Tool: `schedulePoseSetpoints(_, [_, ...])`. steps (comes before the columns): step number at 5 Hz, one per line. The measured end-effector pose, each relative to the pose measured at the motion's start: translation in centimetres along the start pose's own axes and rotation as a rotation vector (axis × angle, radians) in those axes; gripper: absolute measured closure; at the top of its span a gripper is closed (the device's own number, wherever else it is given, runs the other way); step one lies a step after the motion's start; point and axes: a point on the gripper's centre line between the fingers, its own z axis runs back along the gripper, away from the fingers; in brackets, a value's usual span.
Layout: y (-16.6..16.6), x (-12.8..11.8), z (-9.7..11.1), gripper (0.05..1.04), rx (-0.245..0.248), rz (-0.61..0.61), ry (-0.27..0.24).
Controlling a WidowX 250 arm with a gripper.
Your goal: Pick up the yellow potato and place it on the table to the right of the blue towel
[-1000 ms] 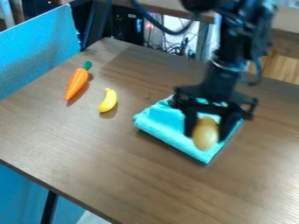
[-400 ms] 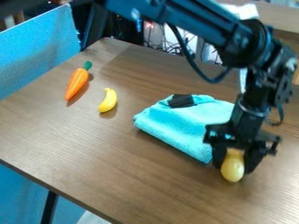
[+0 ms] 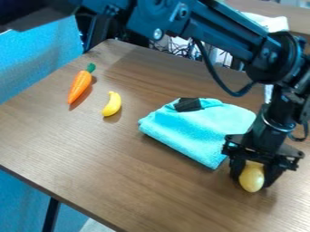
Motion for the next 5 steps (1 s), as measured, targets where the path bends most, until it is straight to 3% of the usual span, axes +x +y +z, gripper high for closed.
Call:
schedulePoseSetpoints(1, [0.2,-0.7,0.3,0.092,0.034,-0.016,-0.028])
schedulePoseSetpoints(2, [0.5,-0.7,3.4,0.080,-0.013,-0.007,-0.056])
schedulePoseSetpoints(3, [0.5,-0.2,8.4,0.083,-0.112,0.035,-0.081])
schedulePoseSetpoints(4, [2.8,1.0,9.7,0.083,-0.144,0.078,-0.043])
schedulePoseSetpoints(5, [7.0,2.4,10.0,0.083,-0.120,0.053,-0.009])
